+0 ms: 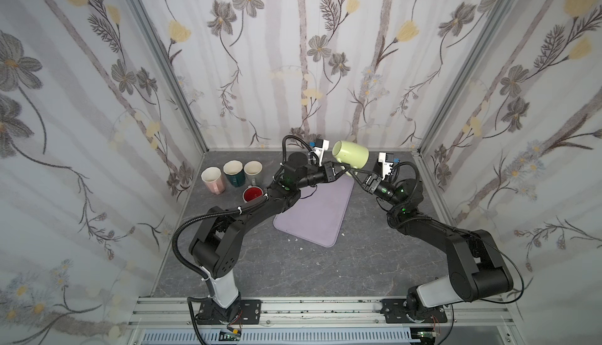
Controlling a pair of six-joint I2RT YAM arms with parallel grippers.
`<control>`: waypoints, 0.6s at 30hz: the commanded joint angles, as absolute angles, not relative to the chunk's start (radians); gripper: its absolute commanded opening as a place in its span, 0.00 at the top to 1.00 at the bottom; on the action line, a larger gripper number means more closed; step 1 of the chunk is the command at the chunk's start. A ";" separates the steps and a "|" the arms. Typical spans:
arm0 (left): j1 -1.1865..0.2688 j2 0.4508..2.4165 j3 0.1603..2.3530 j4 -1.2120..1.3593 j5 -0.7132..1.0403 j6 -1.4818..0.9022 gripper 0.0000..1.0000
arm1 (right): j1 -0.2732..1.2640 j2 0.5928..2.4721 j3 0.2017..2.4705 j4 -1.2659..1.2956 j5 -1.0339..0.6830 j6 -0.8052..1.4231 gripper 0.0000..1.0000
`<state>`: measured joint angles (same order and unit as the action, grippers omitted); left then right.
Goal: Turn the mug right side up
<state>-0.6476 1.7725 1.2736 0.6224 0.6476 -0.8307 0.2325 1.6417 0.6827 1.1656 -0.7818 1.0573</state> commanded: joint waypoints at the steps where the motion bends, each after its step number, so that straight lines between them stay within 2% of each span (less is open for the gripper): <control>1: -0.660 1.779 1.292 0.638 0.740 -0.809 1.00 | 0.235 1.641 0.698 1.234 -0.764 1.063 0.61; 9: -0.662 1.746 1.288 0.519 0.752 -0.713 1.00 | 0.230 1.640 0.699 1.246 -0.771 1.060 0.70; 18: -0.654 1.716 1.278 0.416 0.743 -0.632 1.00 | 0.218 1.625 0.690 1.300 -0.781 1.080 0.70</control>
<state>-0.6521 1.7245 1.2827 0.4831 0.6659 -0.6701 0.2237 1.6390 0.6846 1.1652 -0.8326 1.0725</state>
